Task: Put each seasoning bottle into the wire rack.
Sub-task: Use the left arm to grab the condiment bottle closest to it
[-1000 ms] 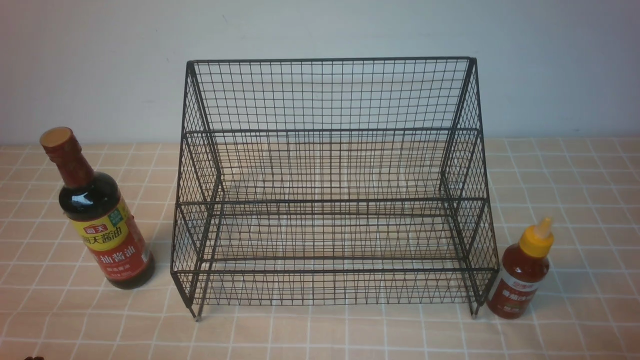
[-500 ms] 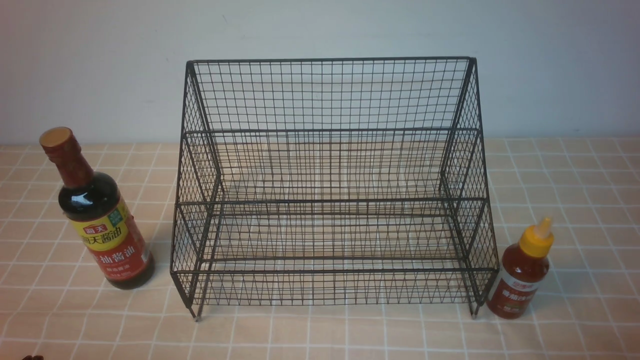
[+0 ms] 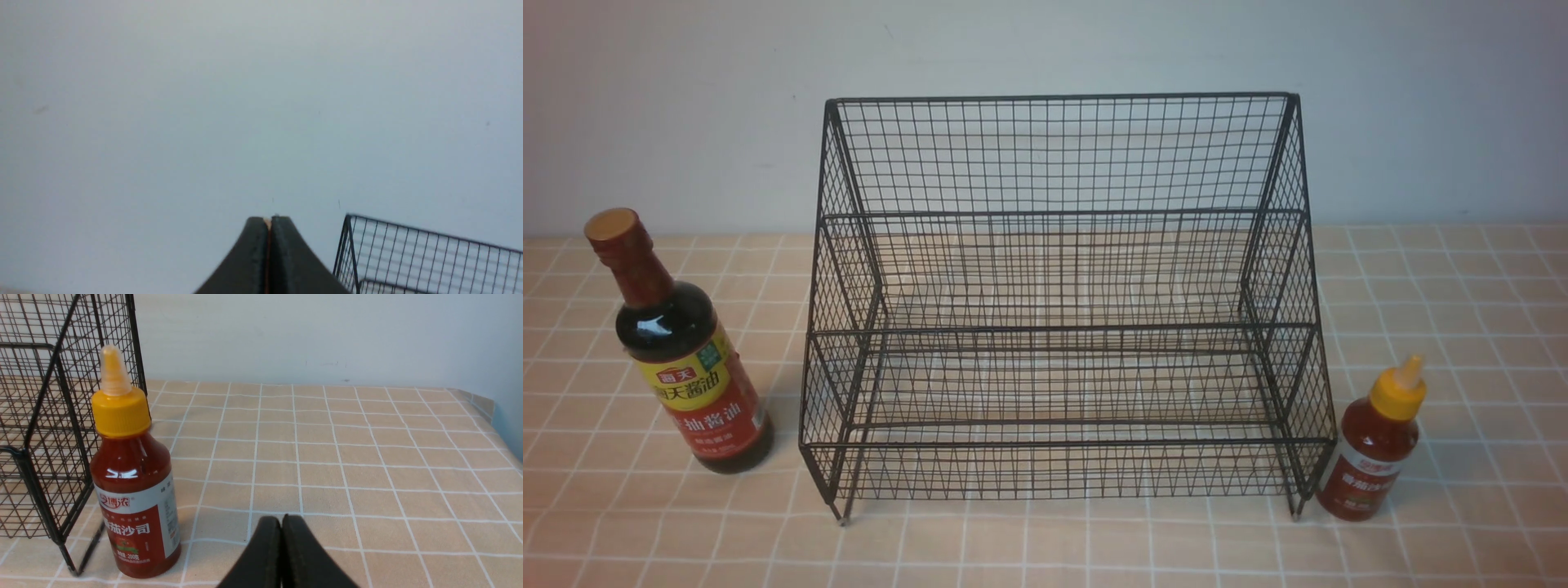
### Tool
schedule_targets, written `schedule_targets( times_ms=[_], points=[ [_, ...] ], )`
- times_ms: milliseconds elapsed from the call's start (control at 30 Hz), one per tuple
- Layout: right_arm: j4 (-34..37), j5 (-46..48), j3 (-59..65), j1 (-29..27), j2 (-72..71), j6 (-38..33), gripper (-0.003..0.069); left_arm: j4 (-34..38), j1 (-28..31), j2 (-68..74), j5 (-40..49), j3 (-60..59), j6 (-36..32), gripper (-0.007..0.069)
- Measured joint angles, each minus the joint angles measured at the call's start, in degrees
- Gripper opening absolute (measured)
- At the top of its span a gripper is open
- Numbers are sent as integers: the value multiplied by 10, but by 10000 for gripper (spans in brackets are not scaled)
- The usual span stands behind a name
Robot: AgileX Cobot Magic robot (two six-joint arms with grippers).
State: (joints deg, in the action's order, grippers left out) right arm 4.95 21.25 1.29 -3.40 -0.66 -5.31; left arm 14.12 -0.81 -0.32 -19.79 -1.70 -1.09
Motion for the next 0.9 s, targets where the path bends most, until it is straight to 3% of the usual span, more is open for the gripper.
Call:
schedule_targets(
  times_ms=[267,433,600,767,900],
  points=[
    [0,0,0,0,0,0,-14,-87,0,156,-26,49,2,39],
    [0,0,0,0,0,0,-14,-112,0,320,-27,131,5,173],
    [0,0,0,0,0,0,-14,-117,0,447,-51,202,5,391],
    [0,0,0,0,0,0,-14,-118,0,527,-78,237,5,491],
    [0,0,0,0,0,0,-14,-118,0,591,-99,258,5,511]
  ],
)
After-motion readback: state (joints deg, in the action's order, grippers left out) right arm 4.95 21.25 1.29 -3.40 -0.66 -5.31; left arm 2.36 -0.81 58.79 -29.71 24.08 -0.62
